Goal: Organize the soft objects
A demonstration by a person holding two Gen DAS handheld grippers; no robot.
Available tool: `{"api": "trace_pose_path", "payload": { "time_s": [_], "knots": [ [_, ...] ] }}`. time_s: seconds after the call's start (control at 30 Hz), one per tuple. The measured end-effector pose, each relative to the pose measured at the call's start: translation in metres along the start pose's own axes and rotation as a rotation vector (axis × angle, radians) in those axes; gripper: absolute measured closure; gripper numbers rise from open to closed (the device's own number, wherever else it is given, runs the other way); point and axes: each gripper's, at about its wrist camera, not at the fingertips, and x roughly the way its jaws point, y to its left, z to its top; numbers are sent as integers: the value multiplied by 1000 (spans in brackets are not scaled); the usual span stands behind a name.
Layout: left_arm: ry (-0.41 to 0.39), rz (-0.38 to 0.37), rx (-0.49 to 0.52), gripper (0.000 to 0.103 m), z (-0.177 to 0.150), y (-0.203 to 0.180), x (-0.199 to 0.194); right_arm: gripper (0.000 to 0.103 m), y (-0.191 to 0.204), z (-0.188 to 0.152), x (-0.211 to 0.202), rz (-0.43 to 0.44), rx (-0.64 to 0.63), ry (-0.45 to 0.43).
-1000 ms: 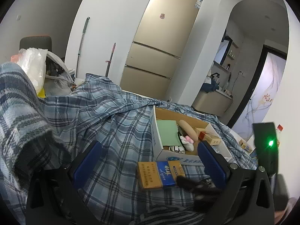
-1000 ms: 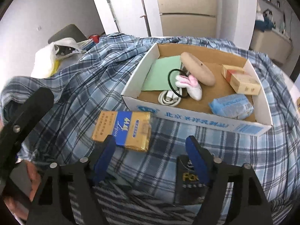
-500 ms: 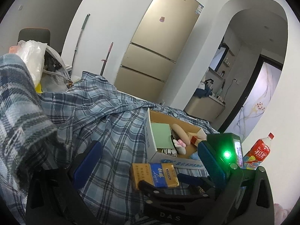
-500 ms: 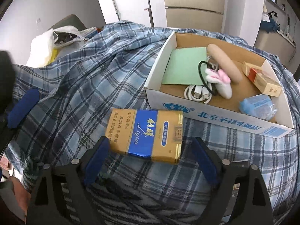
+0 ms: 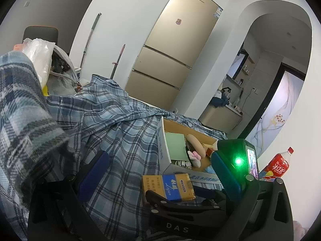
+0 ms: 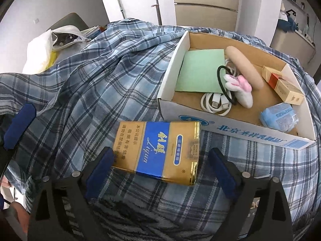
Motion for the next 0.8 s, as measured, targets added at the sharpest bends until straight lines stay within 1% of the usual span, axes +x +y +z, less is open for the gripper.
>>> {"api": "trace_pose_path", "payload": {
  "time_s": [0.03,0.07,0.1,0.13,0.17,0.2,0.23,0.3,0.33,0.4,0.47,0.5,0.53,0.57,0.6,0.67,0.73,0.8],
  "knots": [
    [-3,-3,2,1,0,-1,0,11,0,0,0,-2,1,0],
    [-7,-2,5,1,0,-1,-1,18,-1,0,-2,-7,6,-11],
    [-6,-1,6,1,0,-2,-1,38,-3,-1,-5,-1,9,-26],
    [0,2,9,1,0,-2,0,52,-5,-1,-8,-4,8,-33],
    [4,5,12,1,0,-3,1,60,-7,-1,-11,-7,9,-39],
    [3,4,13,1,0,-3,1,71,-11,-1,-15,4,12,-44],
    [0,3,13,1,0,-4,0,79,-16,-1,-18,10,15,-42],
    [-4,2,10,1,0,-3,0,89,-25,-3,-23,4,23,-32],
    [-4,4,9,1,0,-3,0,91,-30,-4,-25,4,27,-31],
    [-4,9,7,1,0,-3,0,91,-37,-6,-28,2,36,-36],
    [-8,9,4,1,0,-2,-1,89,-43,-8,-34,26,65,-70],
    [-10,6,4,1,0,-2,-1,73,-44,-9,-36,31,77,-77],
    [-17,-9,5,1,0,-3,-3,37,-44,-9,-37,39,86,-76],
    [-32,-21,6,1,0,-3,-5,20,-43,-9,-37,63,104,-83],
    [-55,-34,3,0,0,-3,-9,13,-41,-10,-39,91,116,-106],
    [-103,-72,-19,0,1,-1,-18,12,-29,-10,-38,86,83,-110],
    [-144,-81,-49,0,3,4,-26,12,-19,-9,-33,81,59,-97],
    [-160,-90,-85,0,5,10,-29,12,-11,-9,-23,70,58,-60]
  ]
}}
